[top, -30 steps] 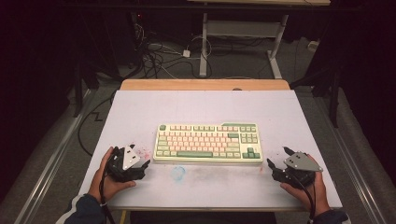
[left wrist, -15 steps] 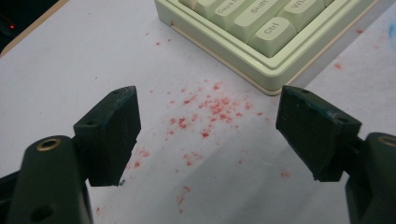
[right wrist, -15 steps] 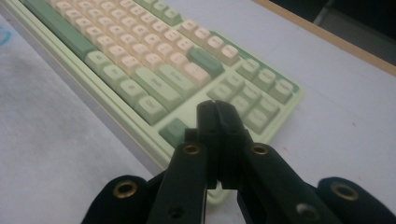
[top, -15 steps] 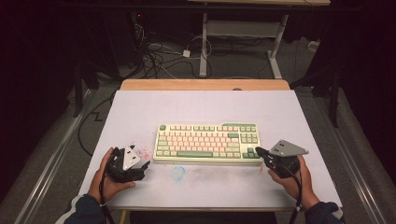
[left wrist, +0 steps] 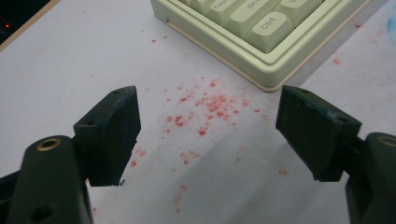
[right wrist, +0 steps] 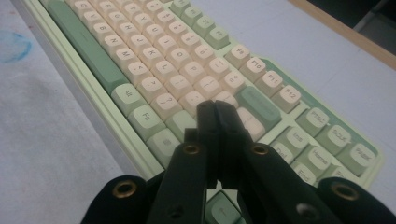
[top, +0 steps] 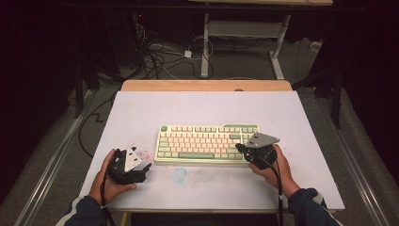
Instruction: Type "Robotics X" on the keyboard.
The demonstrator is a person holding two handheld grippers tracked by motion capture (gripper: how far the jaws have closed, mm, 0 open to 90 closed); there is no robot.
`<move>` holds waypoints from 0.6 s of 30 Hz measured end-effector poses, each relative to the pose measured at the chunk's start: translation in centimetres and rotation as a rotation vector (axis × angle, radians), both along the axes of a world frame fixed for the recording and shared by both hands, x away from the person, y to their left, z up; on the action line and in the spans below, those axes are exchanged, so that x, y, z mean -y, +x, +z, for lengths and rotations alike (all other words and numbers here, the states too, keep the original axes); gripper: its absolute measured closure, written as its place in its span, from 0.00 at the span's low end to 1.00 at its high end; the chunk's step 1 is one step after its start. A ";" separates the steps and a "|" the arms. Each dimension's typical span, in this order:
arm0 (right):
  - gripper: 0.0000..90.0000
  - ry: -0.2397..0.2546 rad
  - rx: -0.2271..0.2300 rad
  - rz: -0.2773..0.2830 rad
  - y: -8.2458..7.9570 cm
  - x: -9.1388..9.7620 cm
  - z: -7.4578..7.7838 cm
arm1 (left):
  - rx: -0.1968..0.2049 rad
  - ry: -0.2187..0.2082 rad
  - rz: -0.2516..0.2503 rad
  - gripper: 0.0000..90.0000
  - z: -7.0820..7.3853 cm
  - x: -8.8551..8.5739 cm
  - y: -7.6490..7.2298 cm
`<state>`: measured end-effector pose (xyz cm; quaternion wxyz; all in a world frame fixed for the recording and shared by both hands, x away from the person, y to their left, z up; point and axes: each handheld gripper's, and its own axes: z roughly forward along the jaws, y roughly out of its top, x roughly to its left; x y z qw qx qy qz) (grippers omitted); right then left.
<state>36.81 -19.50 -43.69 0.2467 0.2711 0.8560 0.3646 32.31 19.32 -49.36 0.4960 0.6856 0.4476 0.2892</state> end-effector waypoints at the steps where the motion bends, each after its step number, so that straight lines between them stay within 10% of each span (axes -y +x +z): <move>1: 1.00 -0.006 -0.004 0.000 0.1 -0.1 -0.2 | 0.000 0.001 0.000 0.23 0.0 0.0 0.0; 13: 1.00 -0.034 -0.045 -0.021 0.8 -0.2 -1.8 | 0.005 -0.006 -0.012 0.33 0.3 -0.1 -0.3; 18: 1.00 -0.017 -0.045 -0.020 0.9 0.0 -2.0 | -0.022 -0.073 -0.046 0.40 0.9 -0.6 -0.6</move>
